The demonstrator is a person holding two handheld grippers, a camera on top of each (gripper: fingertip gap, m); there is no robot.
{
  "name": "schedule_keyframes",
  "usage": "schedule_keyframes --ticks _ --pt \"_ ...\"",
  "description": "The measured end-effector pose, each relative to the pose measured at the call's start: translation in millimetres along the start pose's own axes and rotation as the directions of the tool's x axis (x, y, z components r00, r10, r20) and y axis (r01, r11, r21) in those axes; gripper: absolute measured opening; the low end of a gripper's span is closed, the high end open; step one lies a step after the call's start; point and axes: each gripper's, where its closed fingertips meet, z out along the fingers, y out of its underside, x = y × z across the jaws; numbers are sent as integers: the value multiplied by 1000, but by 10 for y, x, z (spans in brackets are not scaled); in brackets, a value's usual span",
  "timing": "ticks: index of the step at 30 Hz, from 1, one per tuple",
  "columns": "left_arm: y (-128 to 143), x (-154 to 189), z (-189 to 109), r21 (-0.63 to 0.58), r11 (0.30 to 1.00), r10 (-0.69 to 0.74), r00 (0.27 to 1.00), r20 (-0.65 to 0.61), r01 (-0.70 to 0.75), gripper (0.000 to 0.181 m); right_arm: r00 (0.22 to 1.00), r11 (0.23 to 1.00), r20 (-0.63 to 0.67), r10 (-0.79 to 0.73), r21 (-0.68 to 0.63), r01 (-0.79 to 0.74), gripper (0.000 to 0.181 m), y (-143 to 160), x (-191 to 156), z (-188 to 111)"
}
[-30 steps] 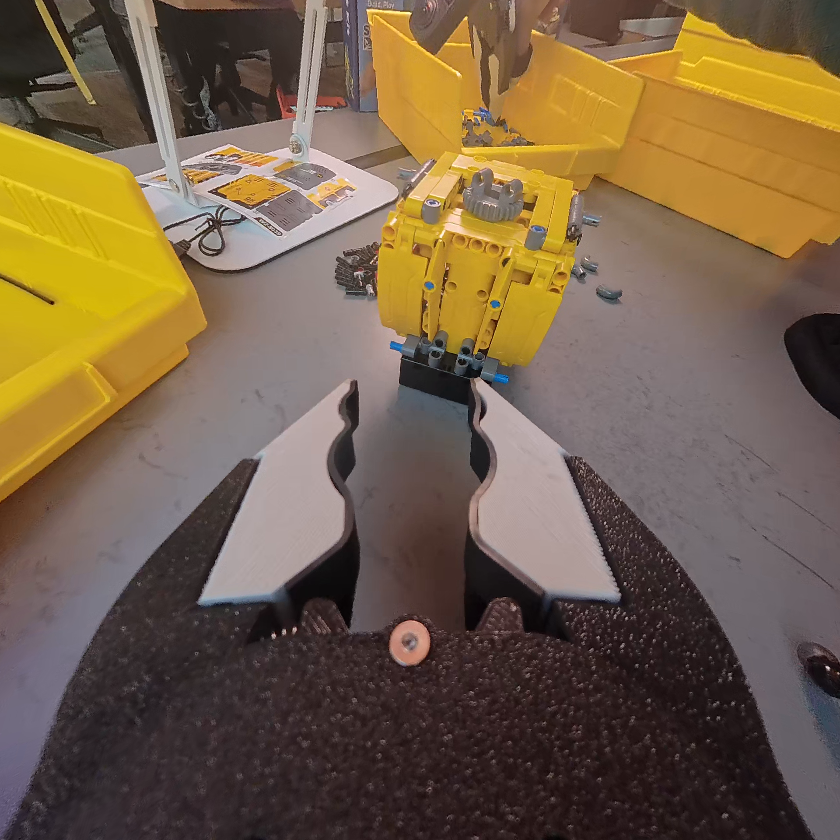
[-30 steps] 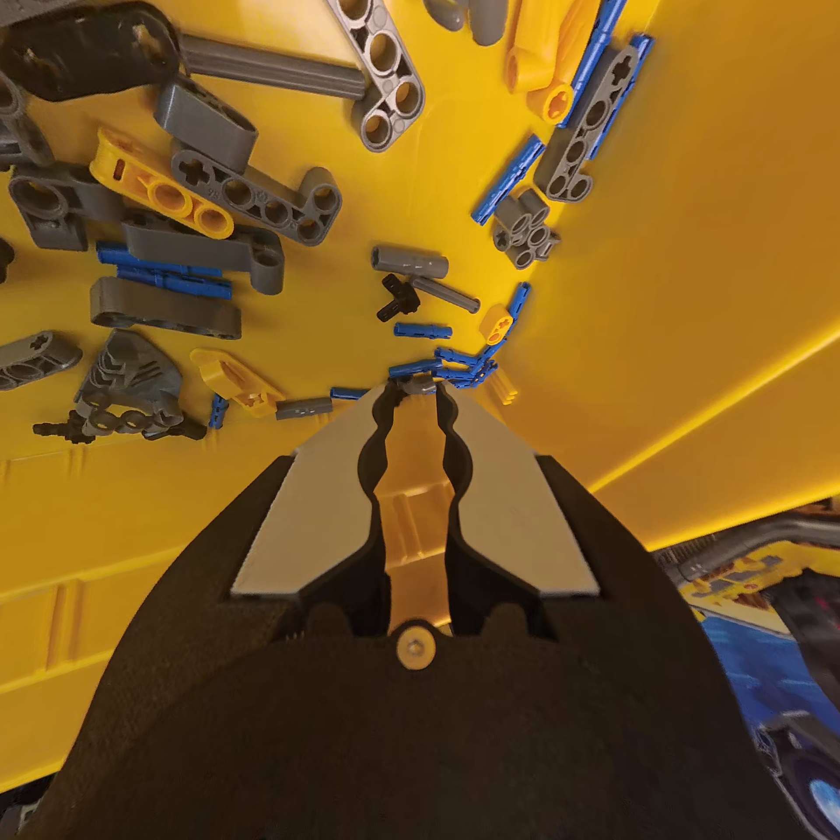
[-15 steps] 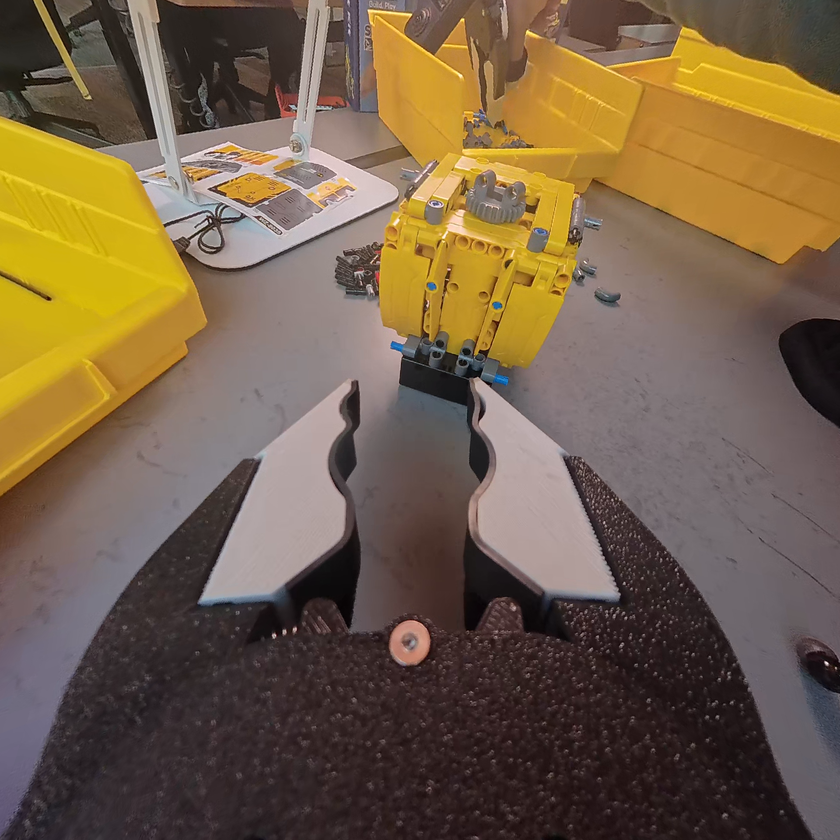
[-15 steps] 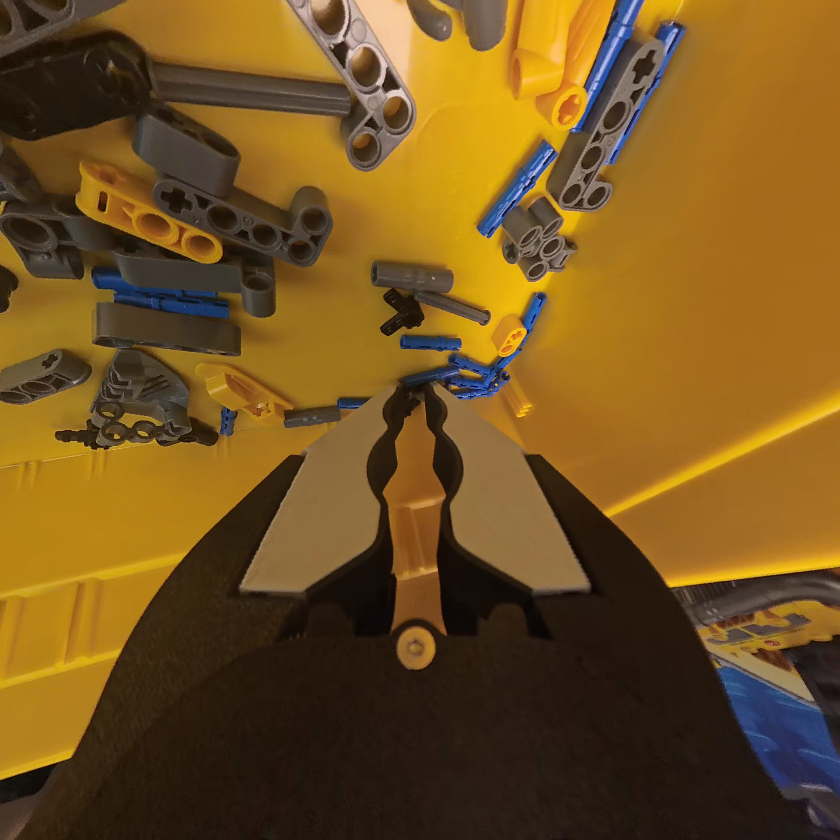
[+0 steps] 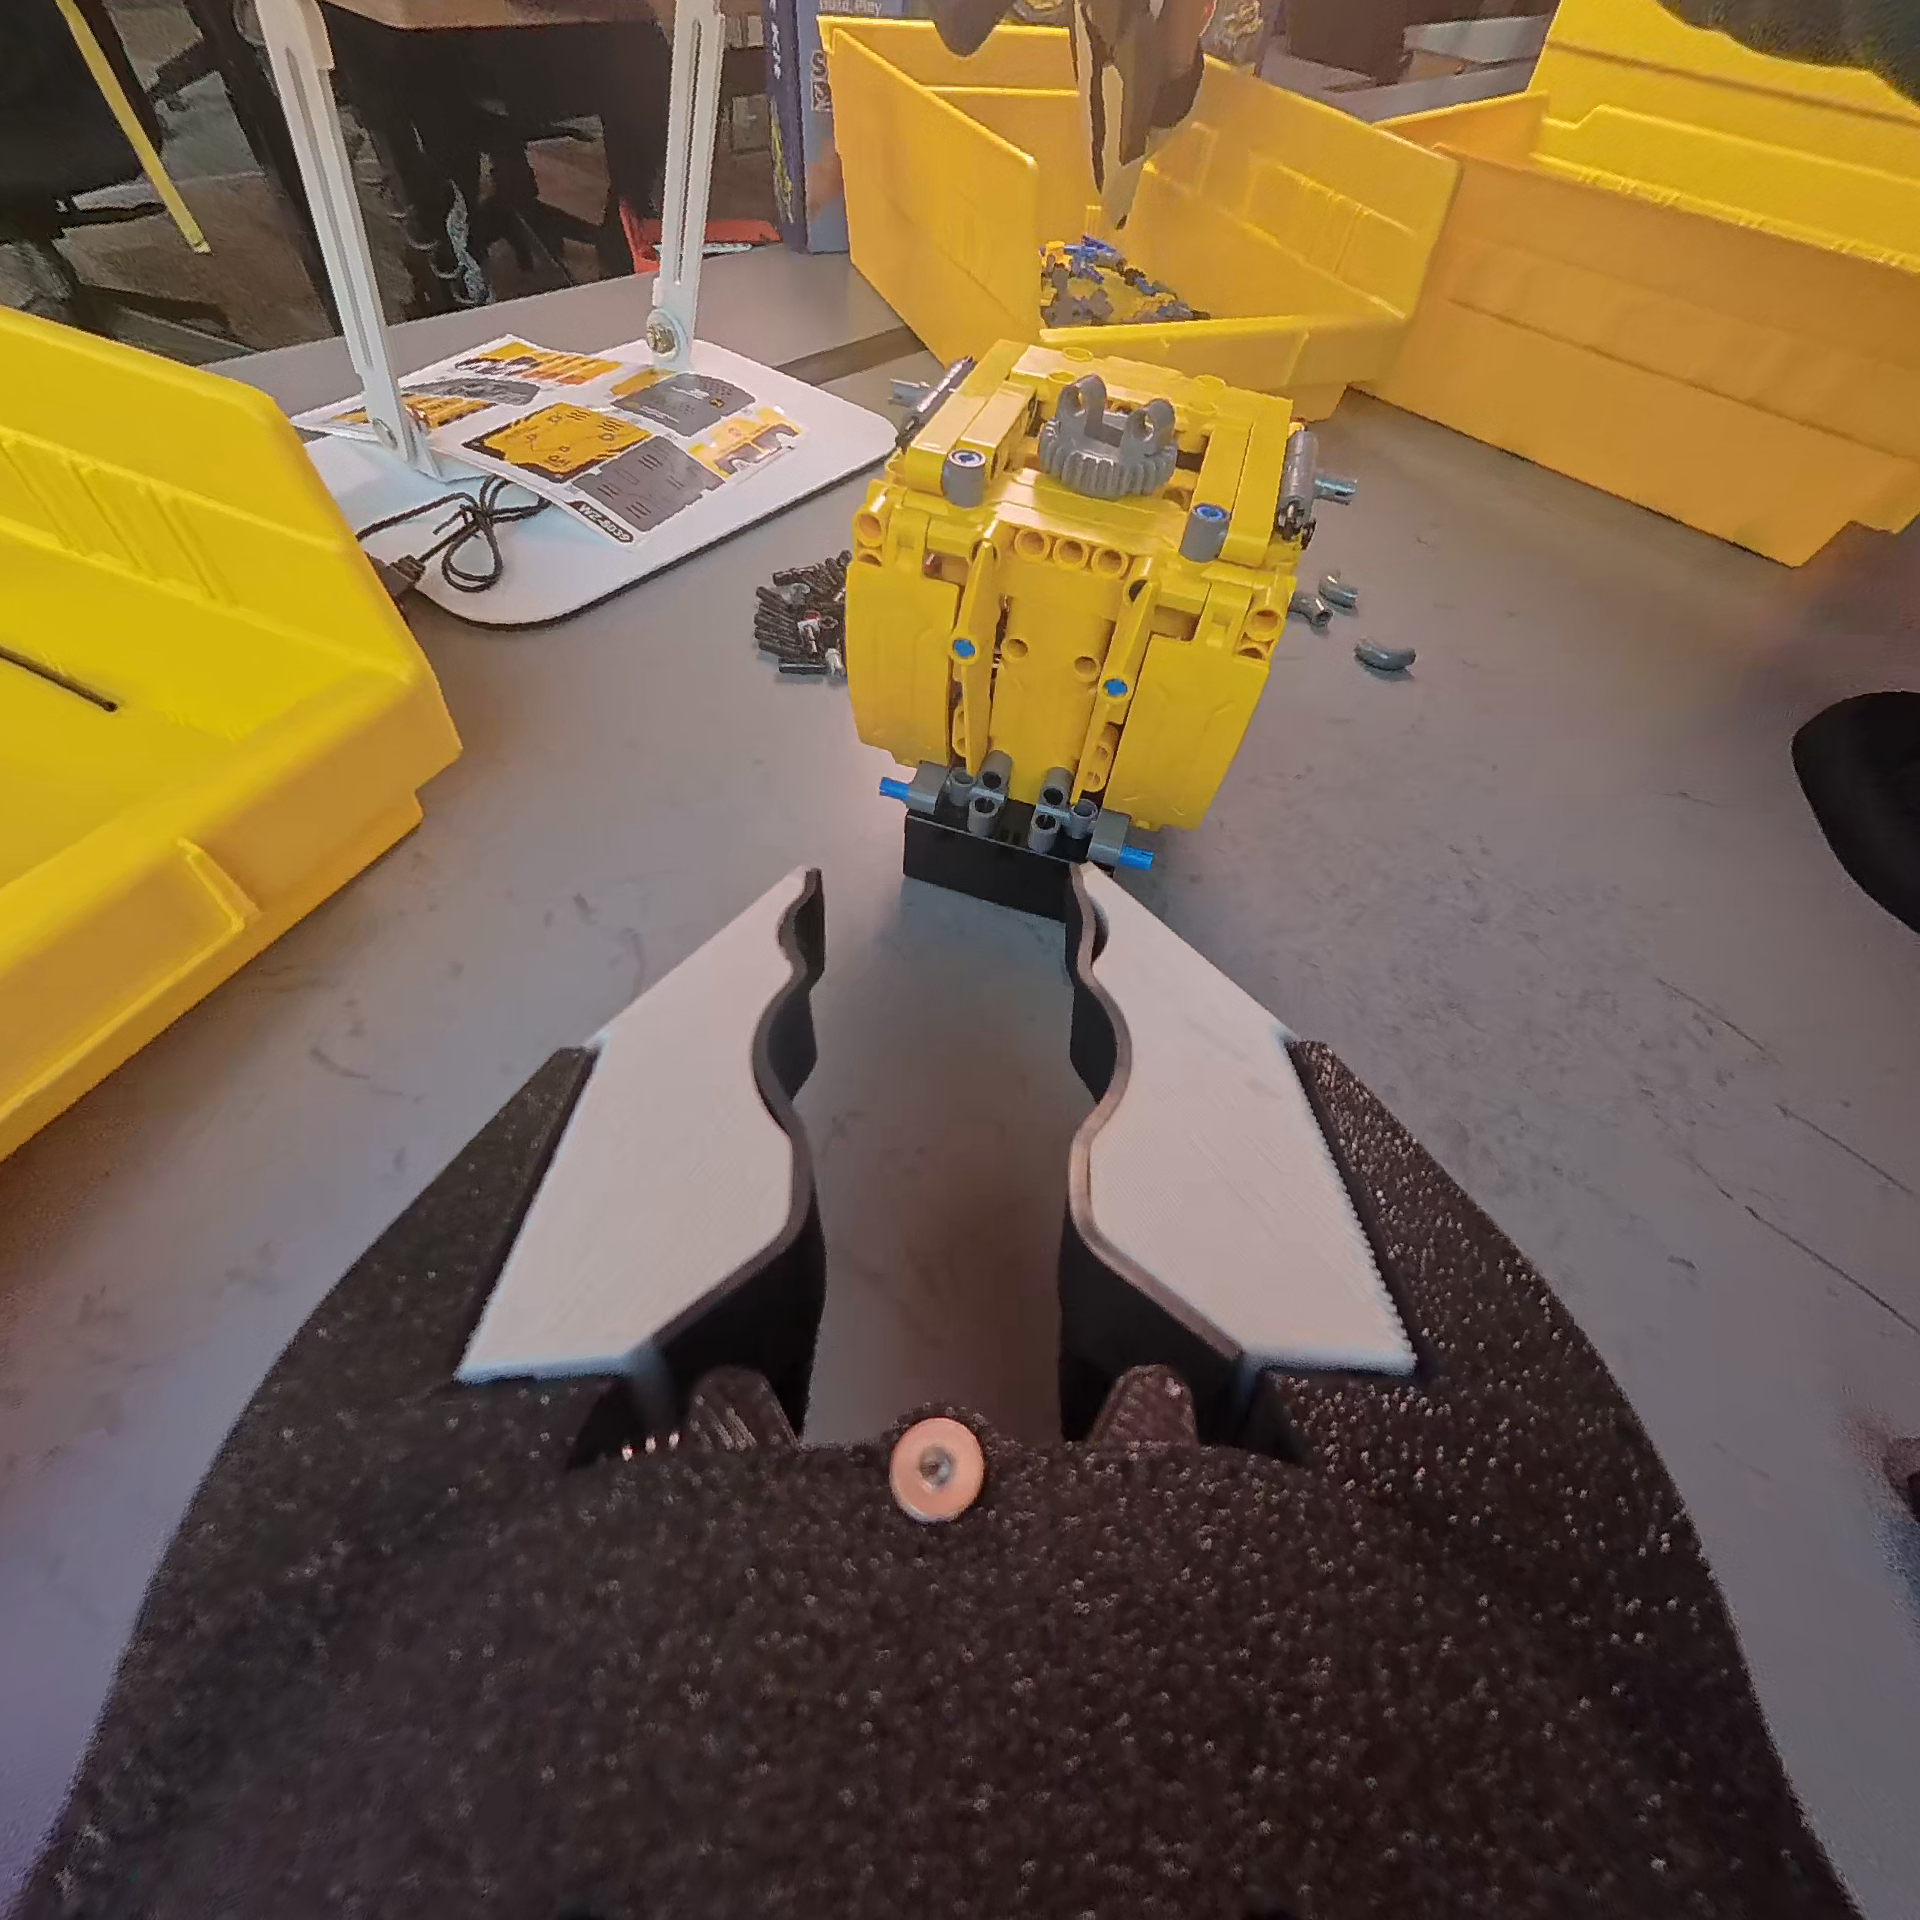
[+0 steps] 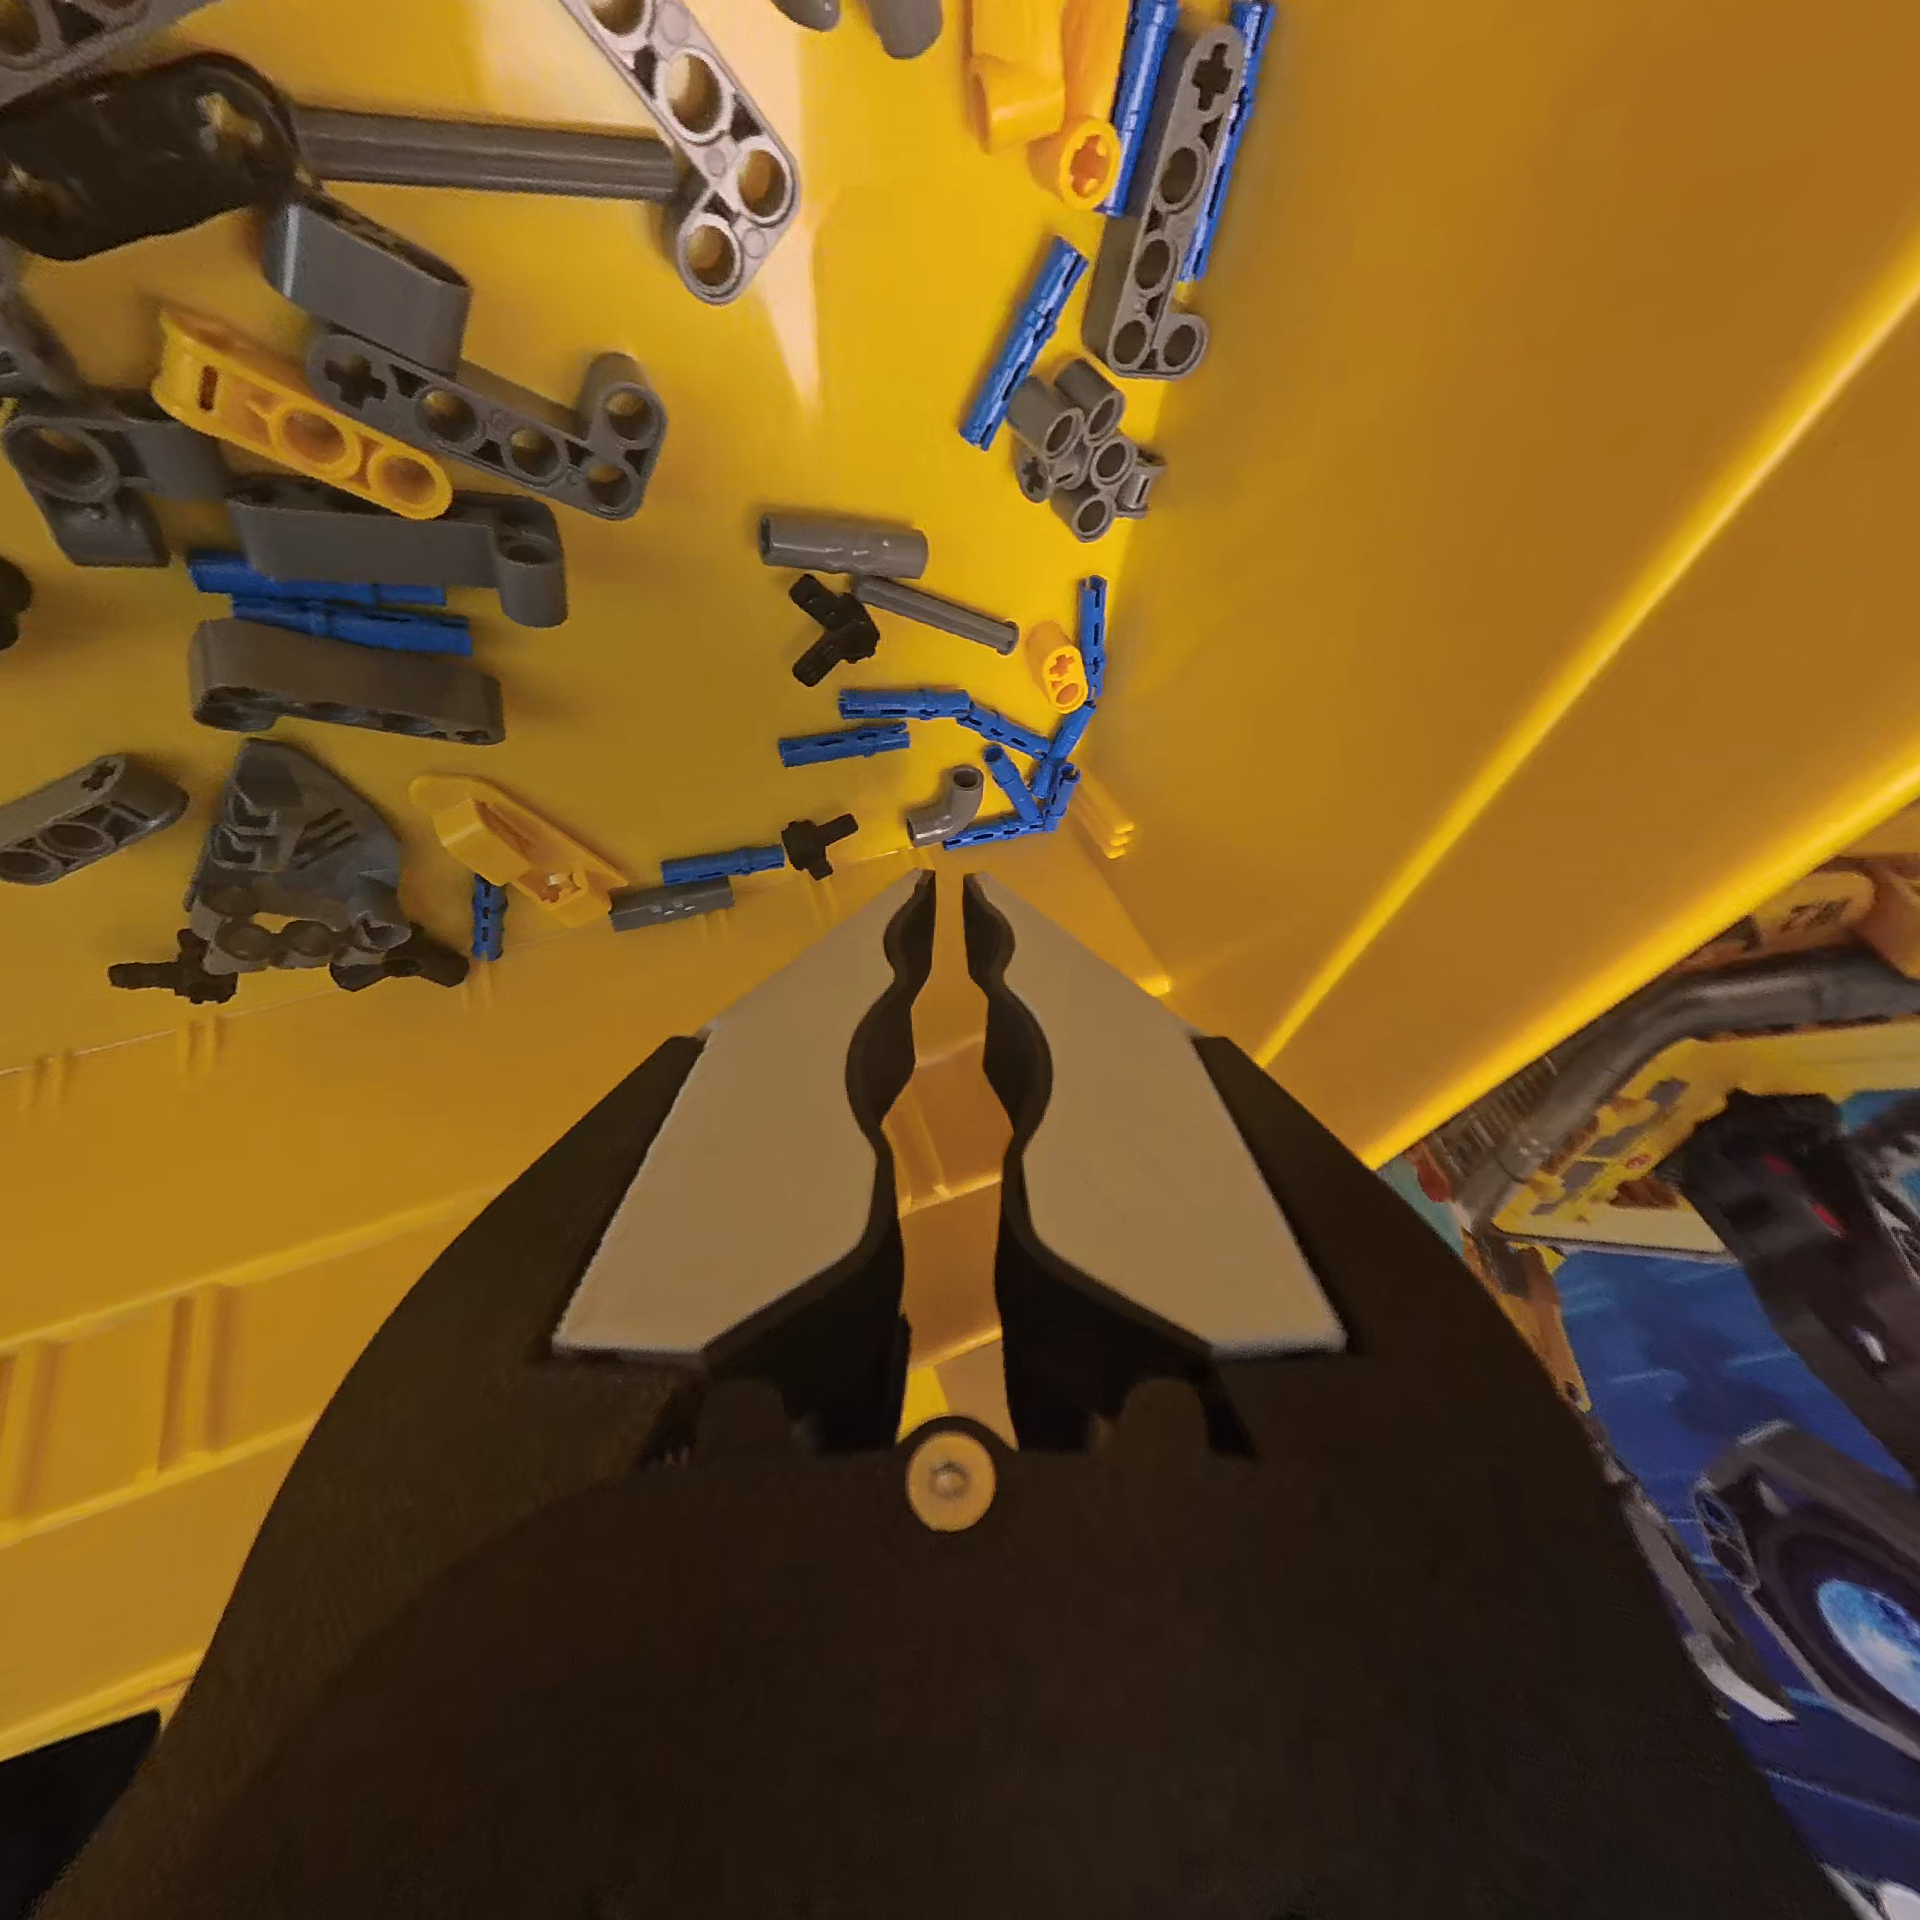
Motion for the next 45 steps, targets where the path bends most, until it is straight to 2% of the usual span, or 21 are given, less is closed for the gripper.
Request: schedule_keyframes --ticks 4,8,16,20,23,26,28,30,32,34,36,39,42,45 --pt "6 -14 4 -4 1000 -5 1000 4 5 45 1000 999 -11 23 -23 -23 12 -2 57 105" --pt "6 -34 6 -4 1000 -26 1000 1 26 45 999 998 39 5 -64 -2 14 -25 3 206" --pt "2 -7 -1 -1 1000 -22 1000 -15 22 45 988 996 156 -5 -82 18 8 -25 -52 256" --pt "8 -1 3 -6 1000 -17 1000 -15 17 45 989 997 147 -17 -69 28 8 -31 -60 238" --pt "6 -12 2 -4 1000 -25 1000 -14 25 45 991 999 126 -49 -17 52 8 -73 -132 70" --pt "3 -10 0 -3 1000 -16 1000 -8 16 45 992 992 61 -106 78 102 8 -113 -258 -332" --pt "5 -1 -5 -3 1000 3 1000 2 -3 46 988 968 17 -156 204 149 8 -193 -508 -734" --pt "10 17 -9 -8 1000 29 1000 12 -29 47 981 911 -27 -194 365 190 8 -304 -905 -1208" --pt "-10 50 -15 -4 999 54 998 19 -54 48 971 825 -39 -235 521 221 8 -401 -1476 -1645" --pt "-46 92 -29 8 997 77 997 22 -78 48 954 746 -24 -298 617 249 8 -436 -2136 -1893" --pt "-77 129 -46 19 995 97 995 24 -98 49 938 704 -11 -347 658 269 8 -431 -2717 -1918" --pt "-121 167 -73 33 992 123 992 32 -124 49 936 707 19 -352 661 252 8 -421 -3298 -1704" --pt "-164 189 -101 47 989 140 989 40 -142 49 948 708 58 -312 680 191 8 -455 -3583 -1540" --pt "-178 189 -115 51 987 152 987 49 -154 48 960 686 114 -257 721 98 8 -527 -3697 -1542"
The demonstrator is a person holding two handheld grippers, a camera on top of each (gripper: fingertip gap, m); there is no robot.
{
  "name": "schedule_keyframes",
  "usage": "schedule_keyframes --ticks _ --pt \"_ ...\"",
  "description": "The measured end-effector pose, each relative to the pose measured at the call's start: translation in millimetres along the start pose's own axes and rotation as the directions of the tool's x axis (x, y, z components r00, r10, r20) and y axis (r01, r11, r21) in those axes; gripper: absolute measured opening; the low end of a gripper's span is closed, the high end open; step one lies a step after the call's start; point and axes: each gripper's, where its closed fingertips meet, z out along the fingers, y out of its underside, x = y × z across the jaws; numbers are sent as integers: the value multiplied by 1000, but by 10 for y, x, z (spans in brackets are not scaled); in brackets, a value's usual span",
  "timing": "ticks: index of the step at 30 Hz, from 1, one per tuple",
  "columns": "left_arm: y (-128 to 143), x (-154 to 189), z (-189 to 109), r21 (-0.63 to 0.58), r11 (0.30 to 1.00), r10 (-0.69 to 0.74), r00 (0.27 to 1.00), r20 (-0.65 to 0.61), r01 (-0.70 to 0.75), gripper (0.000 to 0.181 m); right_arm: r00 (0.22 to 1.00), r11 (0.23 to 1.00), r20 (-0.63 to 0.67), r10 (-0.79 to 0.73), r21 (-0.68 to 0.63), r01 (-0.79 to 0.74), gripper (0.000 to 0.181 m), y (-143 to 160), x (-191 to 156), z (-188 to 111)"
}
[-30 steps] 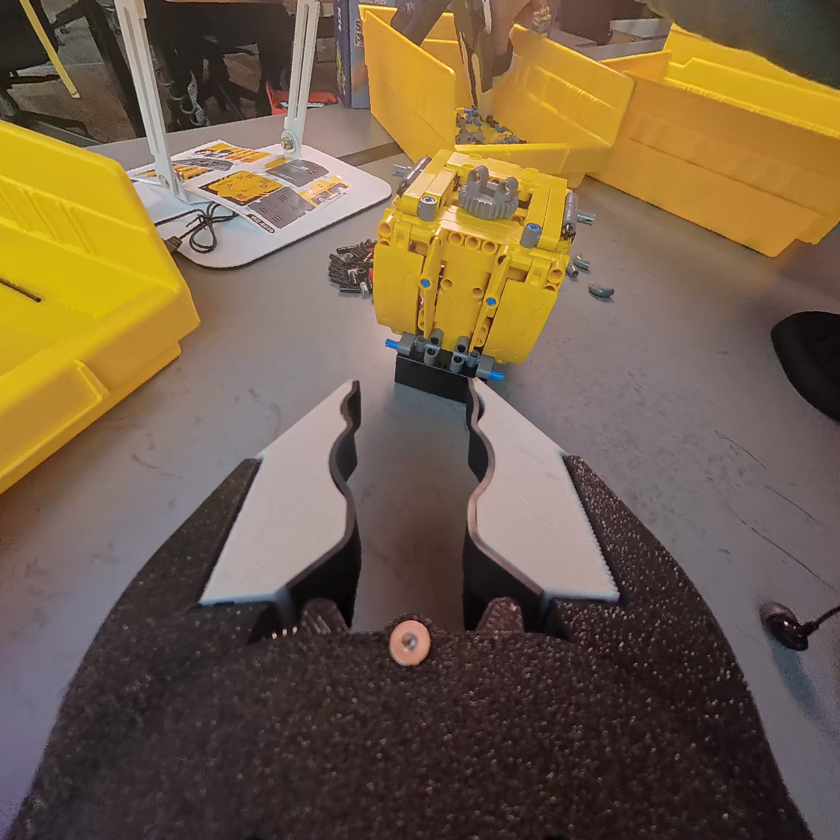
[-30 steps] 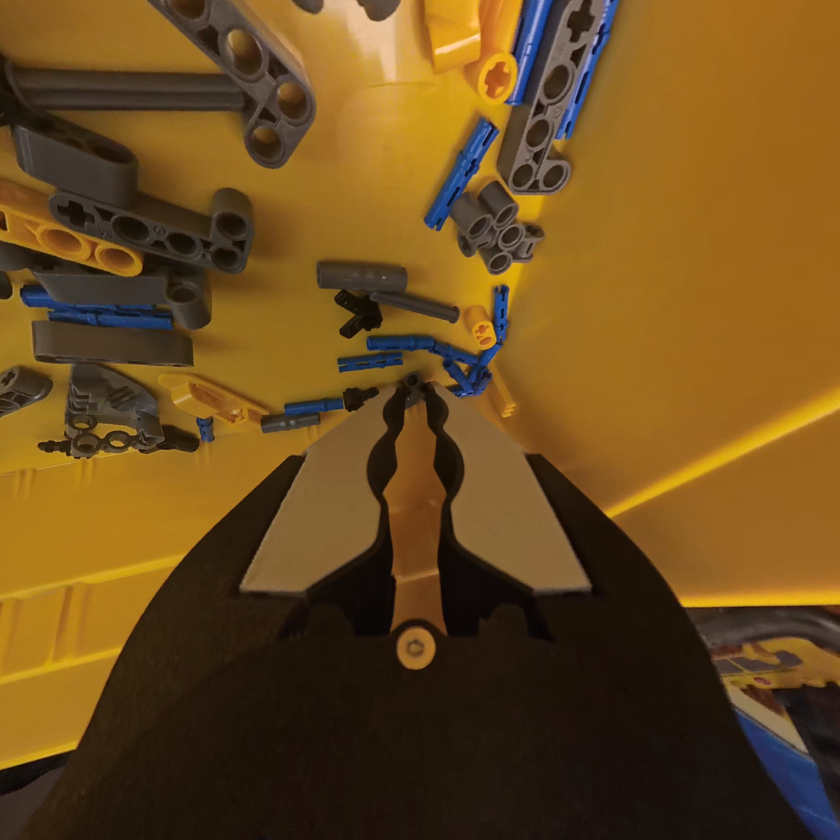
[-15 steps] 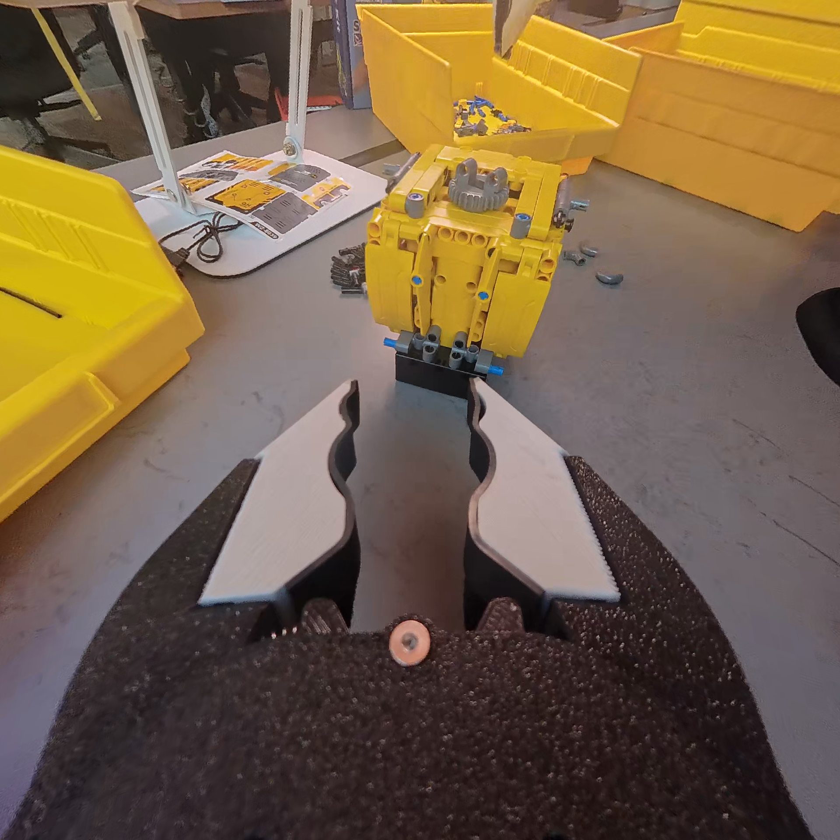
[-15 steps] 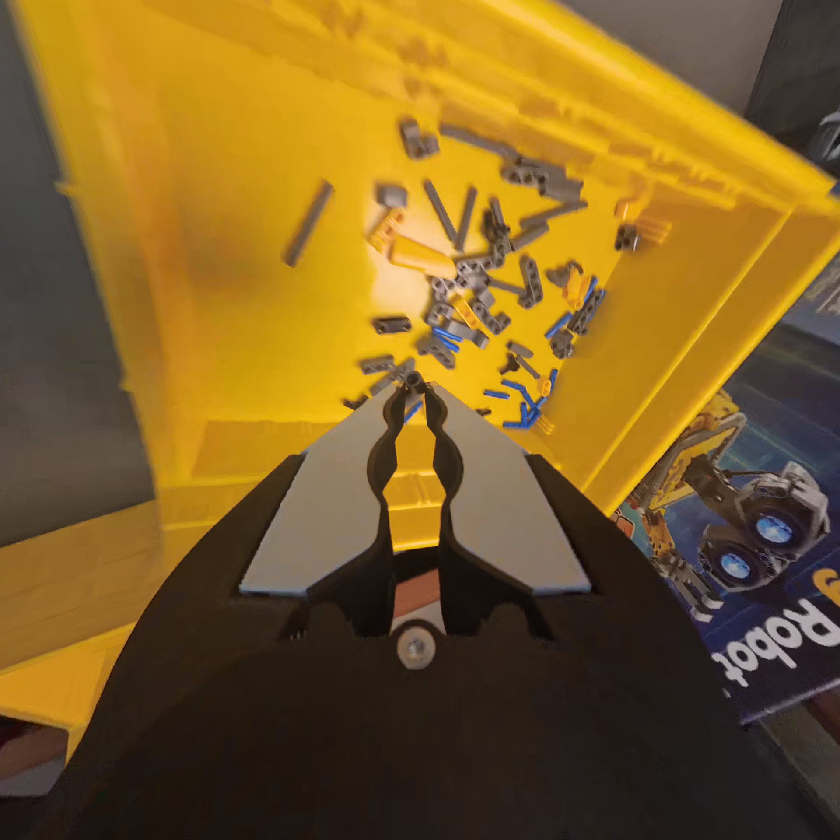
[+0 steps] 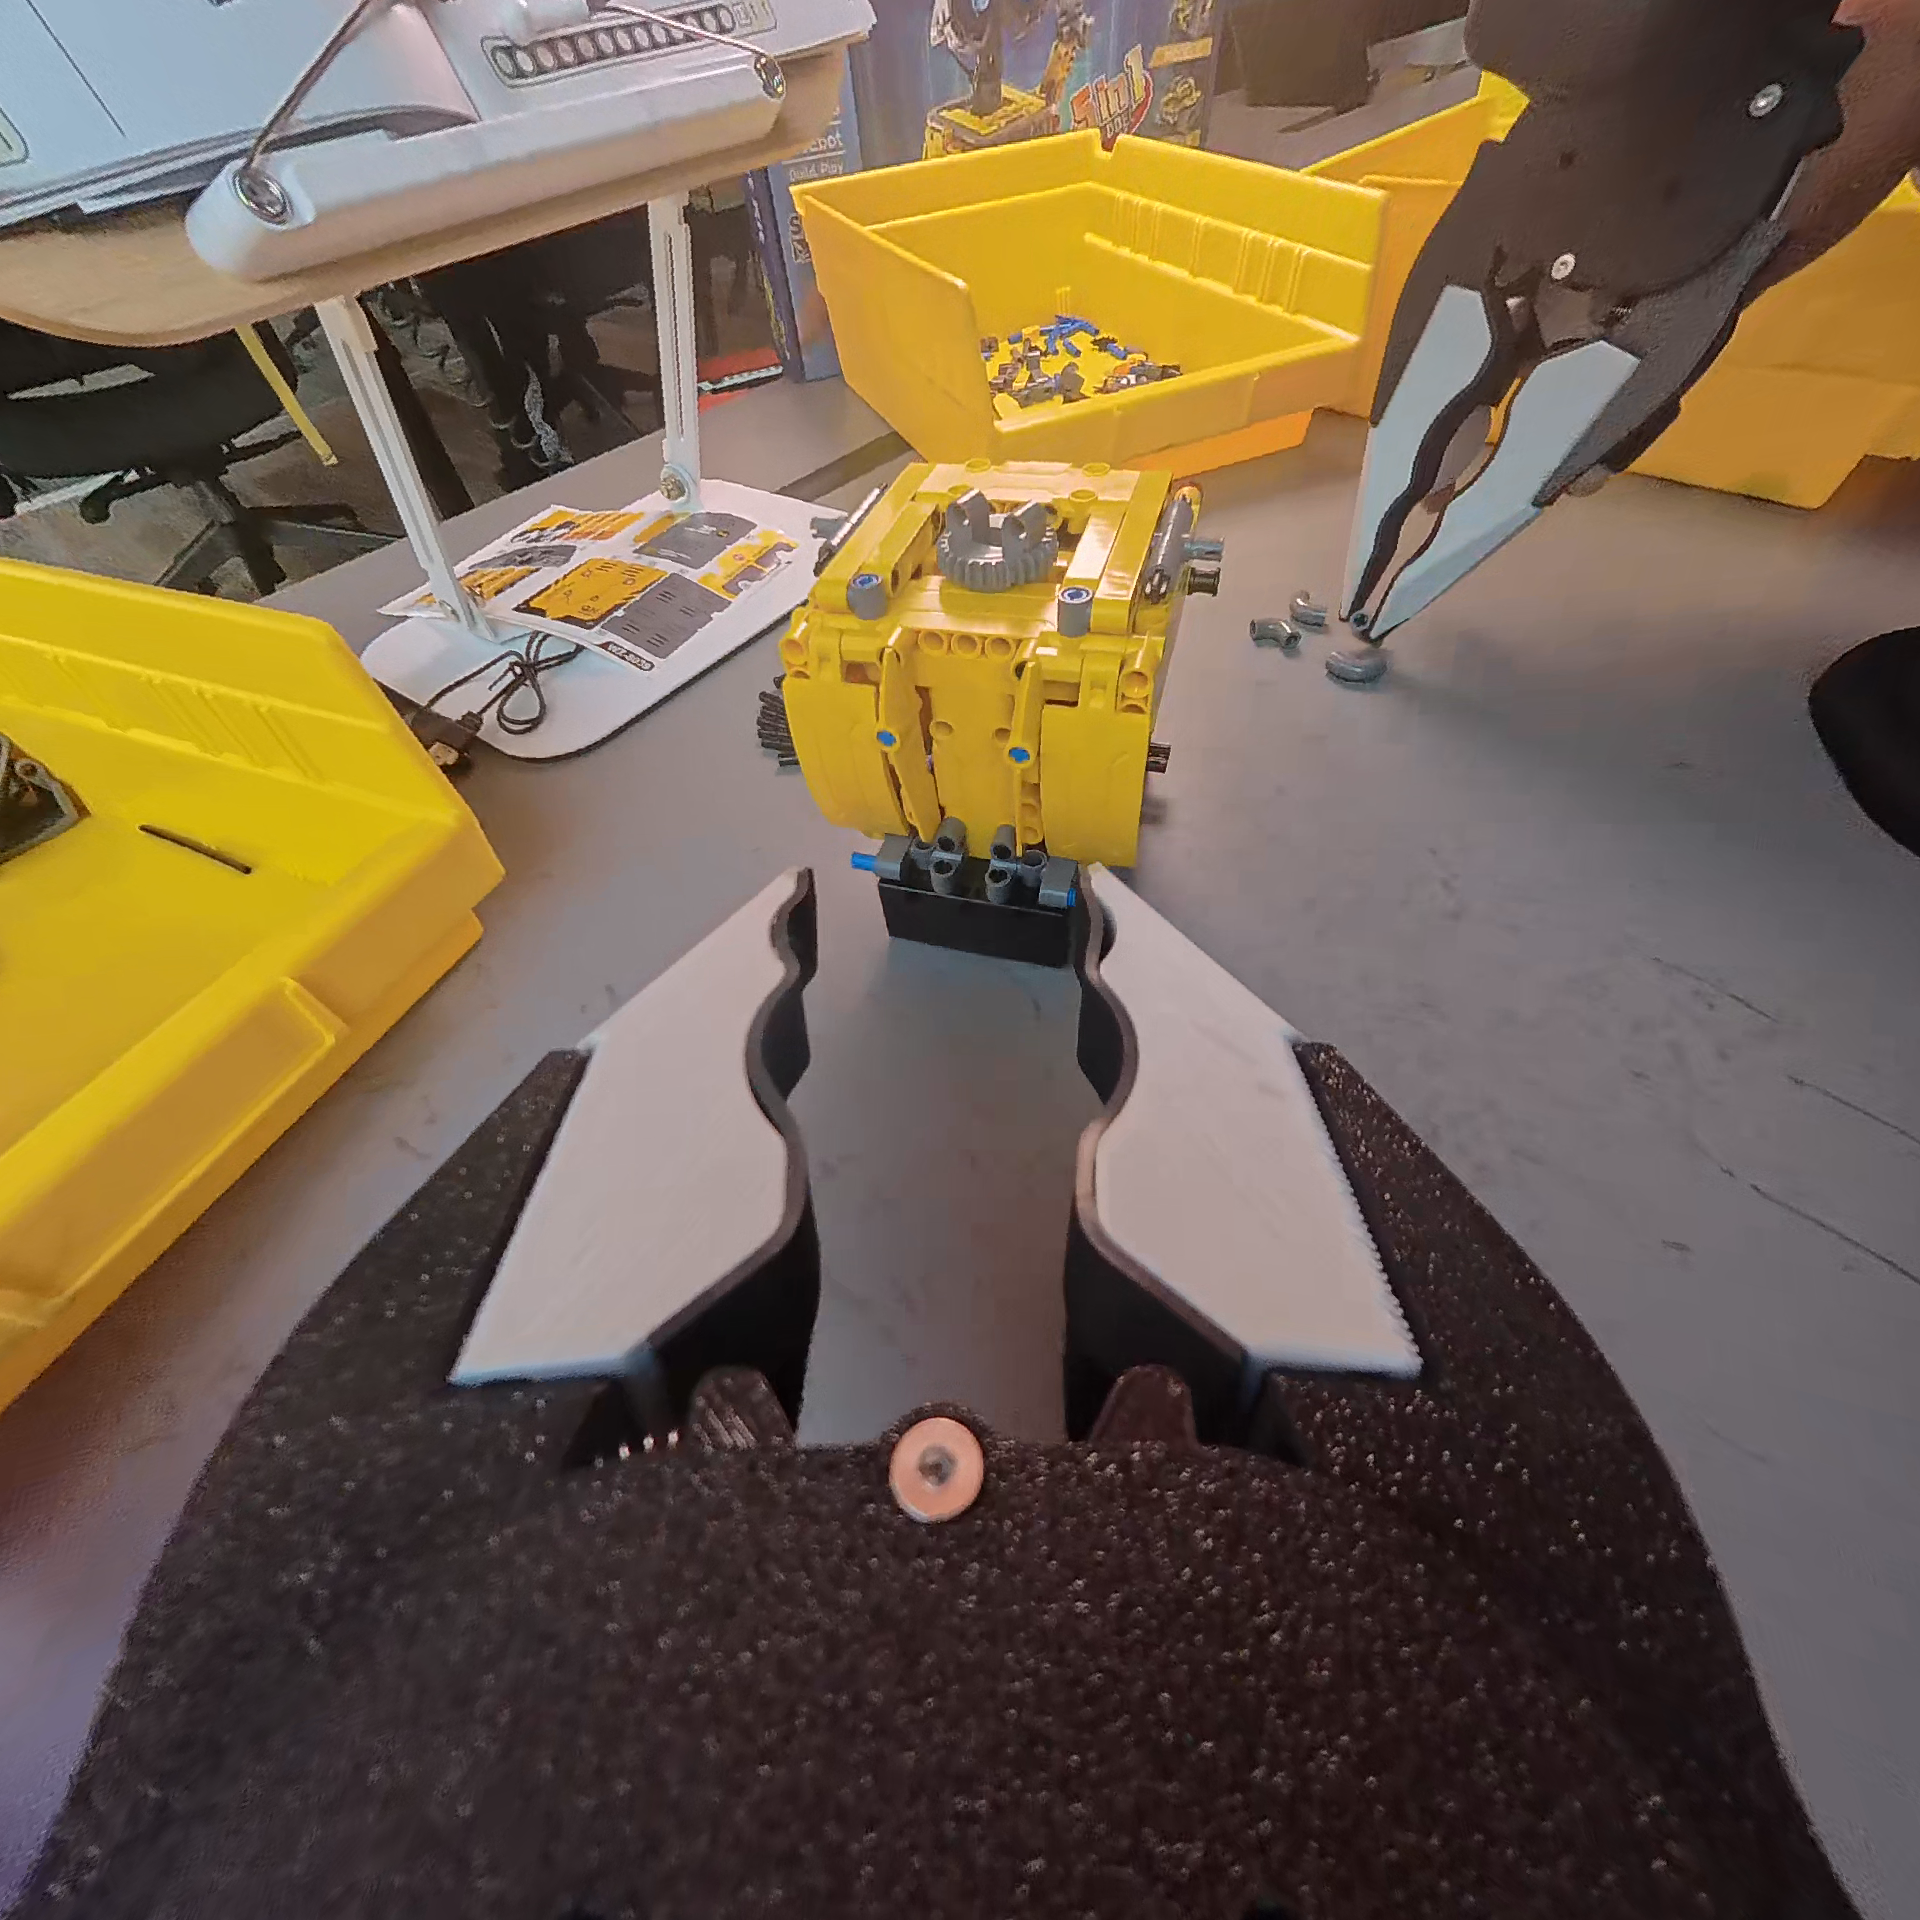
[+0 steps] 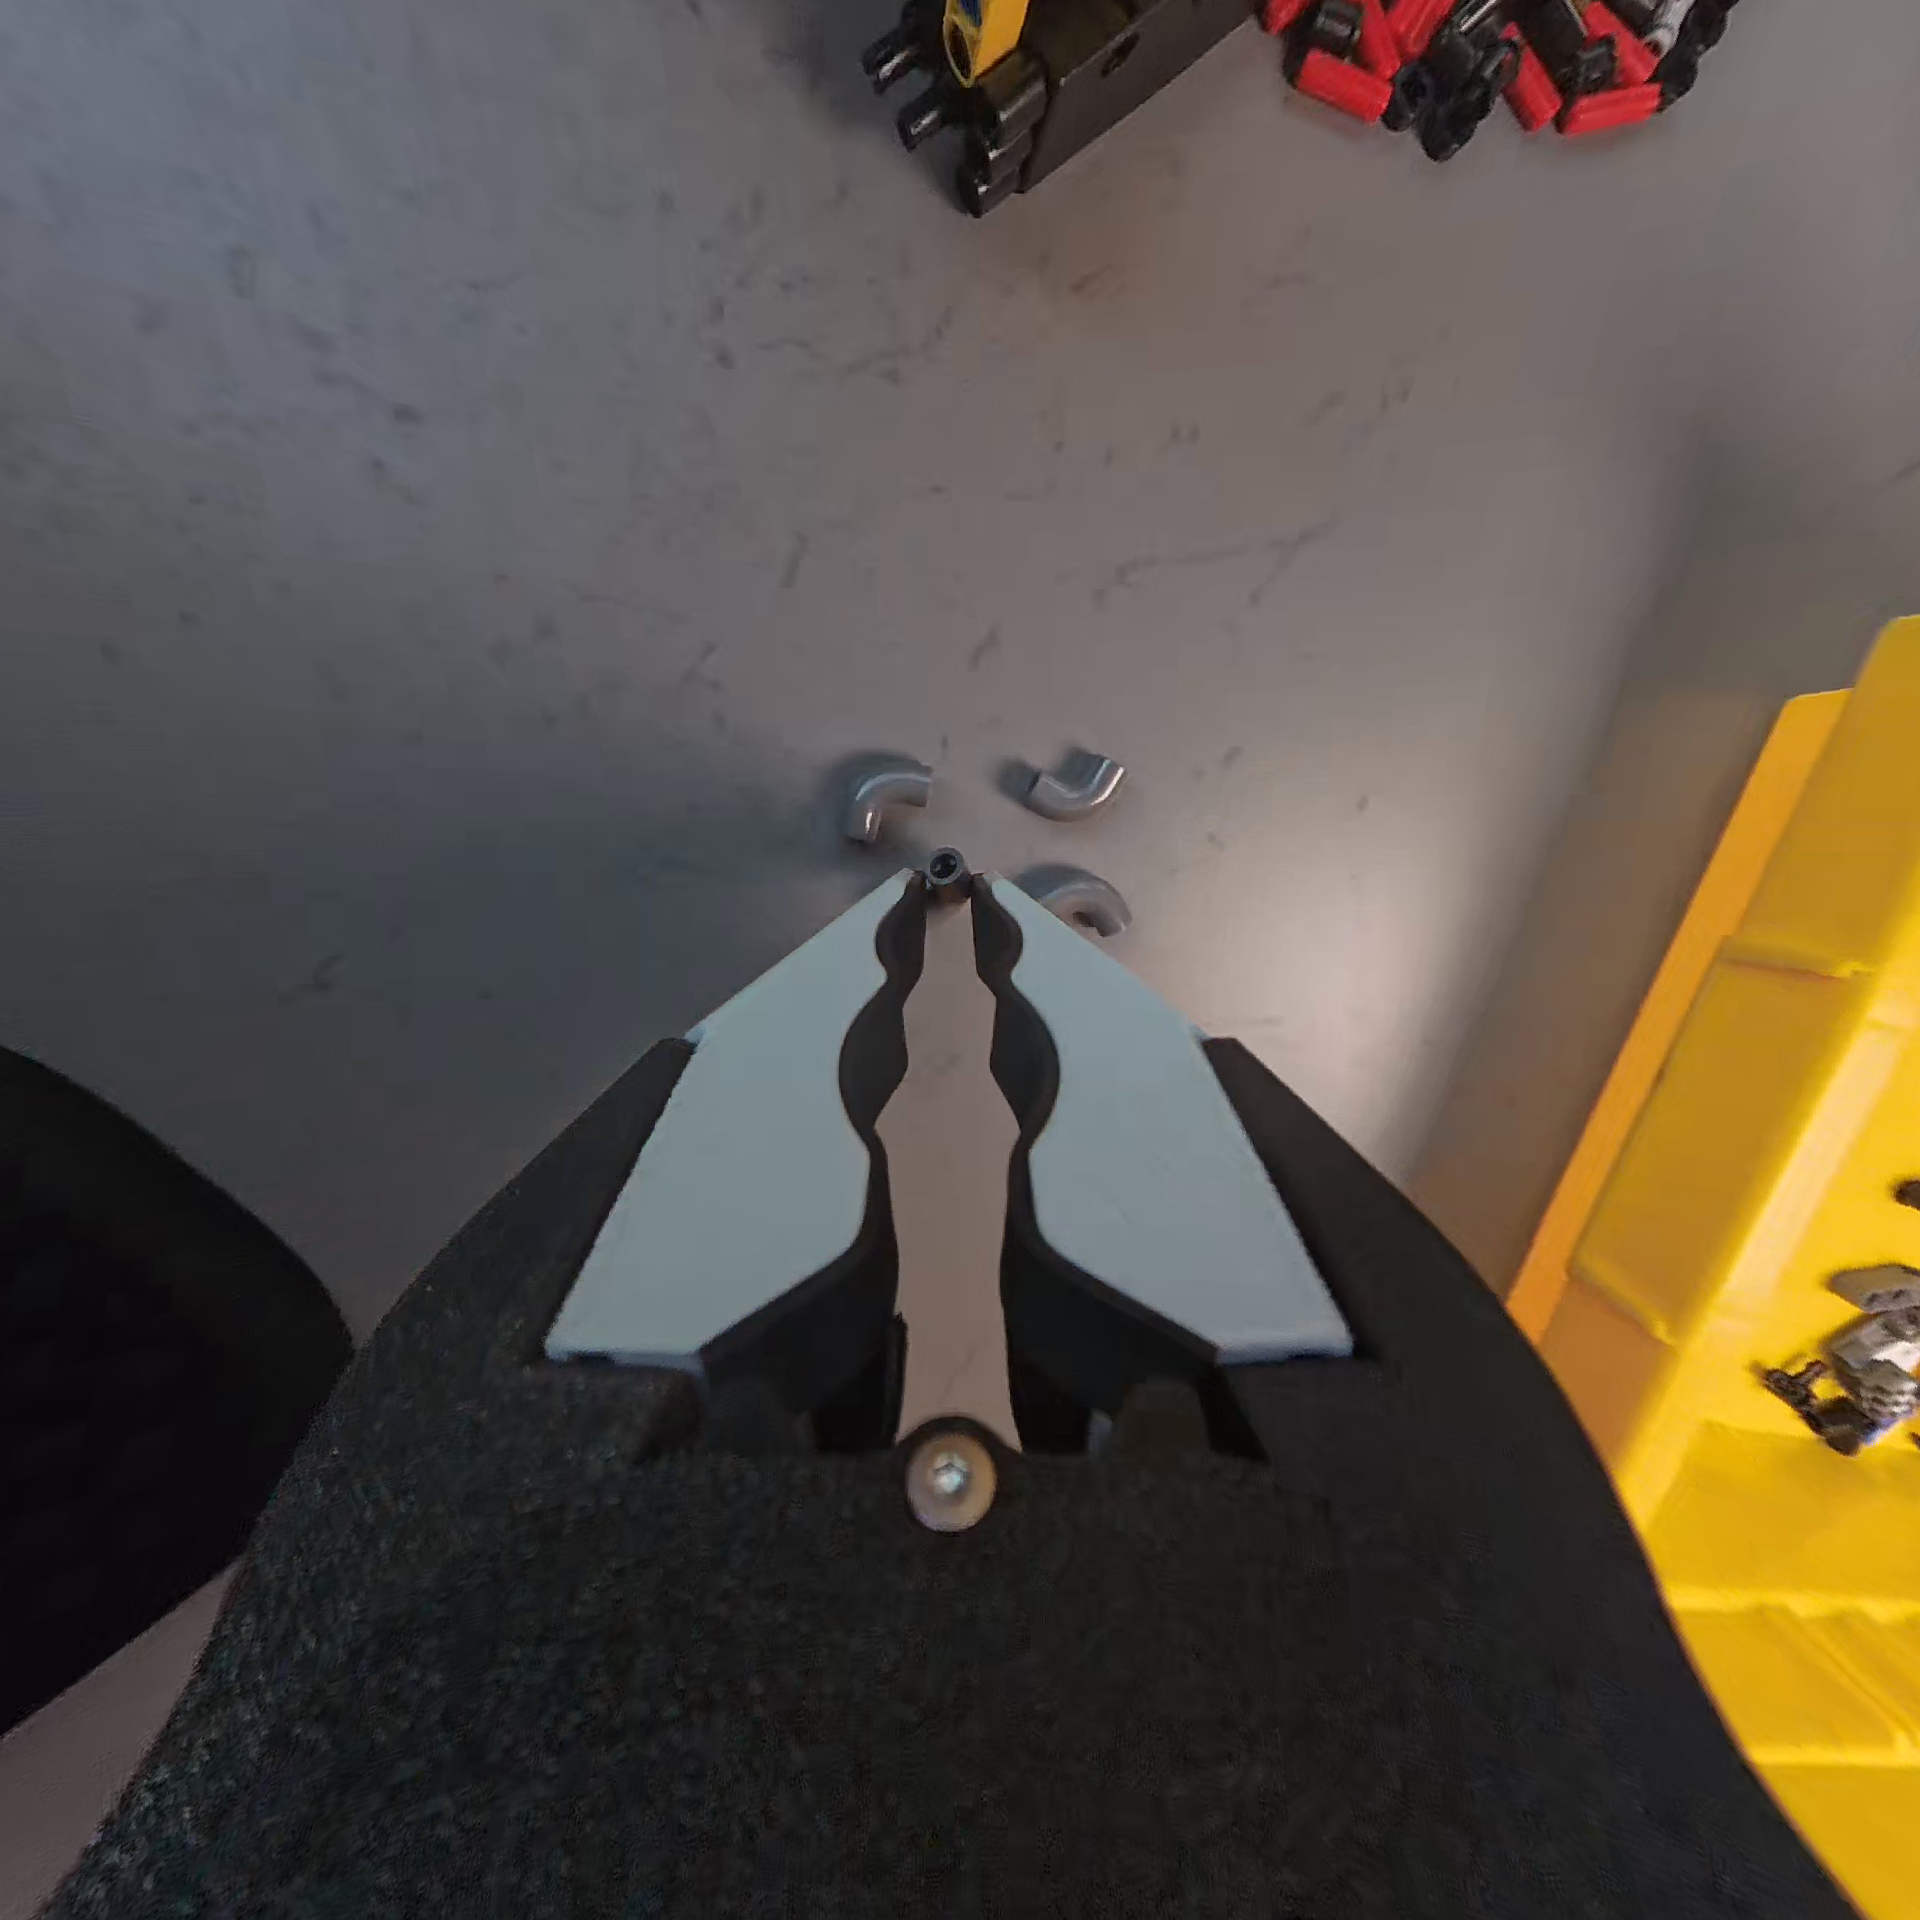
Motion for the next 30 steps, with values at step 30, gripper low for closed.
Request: schedule_keyframes --ticks 30 --pt "76 -19 51 -13 1000 -9 1000 4 10 49 843 675 -147 517 676 -296 30 -223 294 -404"
